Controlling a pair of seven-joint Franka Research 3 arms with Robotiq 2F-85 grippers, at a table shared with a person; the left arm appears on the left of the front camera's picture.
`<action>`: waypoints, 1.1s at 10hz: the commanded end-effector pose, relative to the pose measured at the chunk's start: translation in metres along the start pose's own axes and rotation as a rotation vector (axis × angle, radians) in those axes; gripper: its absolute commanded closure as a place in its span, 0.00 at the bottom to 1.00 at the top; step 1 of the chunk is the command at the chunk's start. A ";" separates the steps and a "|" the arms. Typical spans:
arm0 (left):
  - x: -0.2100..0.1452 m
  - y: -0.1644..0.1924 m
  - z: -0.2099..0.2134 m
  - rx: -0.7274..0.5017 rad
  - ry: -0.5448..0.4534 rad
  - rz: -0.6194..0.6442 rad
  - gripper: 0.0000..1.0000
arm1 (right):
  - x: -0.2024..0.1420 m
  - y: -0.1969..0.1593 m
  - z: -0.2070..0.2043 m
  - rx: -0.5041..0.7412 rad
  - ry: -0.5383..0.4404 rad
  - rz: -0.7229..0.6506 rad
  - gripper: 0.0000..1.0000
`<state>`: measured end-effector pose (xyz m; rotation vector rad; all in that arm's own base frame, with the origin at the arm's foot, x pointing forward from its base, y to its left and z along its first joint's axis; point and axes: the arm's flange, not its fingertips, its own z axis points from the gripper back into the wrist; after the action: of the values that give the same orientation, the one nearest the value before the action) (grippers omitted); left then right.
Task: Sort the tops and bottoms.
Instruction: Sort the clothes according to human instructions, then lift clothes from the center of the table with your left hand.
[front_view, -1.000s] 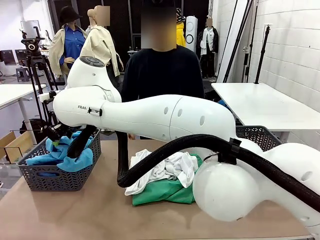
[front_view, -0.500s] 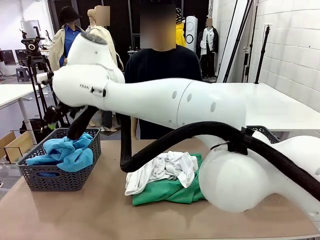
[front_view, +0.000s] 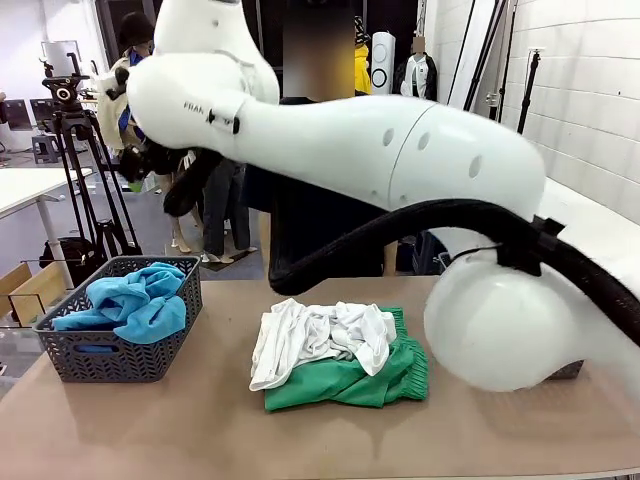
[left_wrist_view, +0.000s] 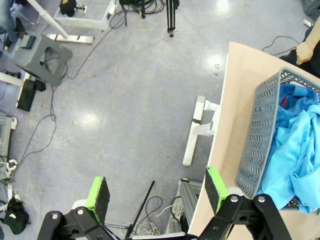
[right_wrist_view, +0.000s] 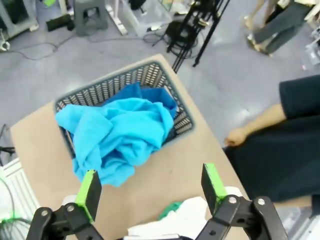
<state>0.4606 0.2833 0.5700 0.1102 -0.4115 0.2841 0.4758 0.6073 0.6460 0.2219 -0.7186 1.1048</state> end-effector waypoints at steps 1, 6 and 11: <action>-0.001 0.002 0.002 0.001 -0.002 -0.010 0.00 | 0.102 -0.031 0.001 -0.049 0.077 0.033 0.00; -0.001 0.002 0.002 0.001 -0.002 -0.010 0.00 | 0.000 -0.068 0.115 -0.219 0.355 -0.134 0.00; -0.001 0.002 0.002 0.001 -0.002 -0.010 0.00 | -0.220 -0.022 0.255 -0.467 0.750 -0.583 0.00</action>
<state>0.4604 0.2837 0.5700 0.1104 -0.4114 0.2848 0.4115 0.3585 0.7915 -0.3522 -0.1868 0.4925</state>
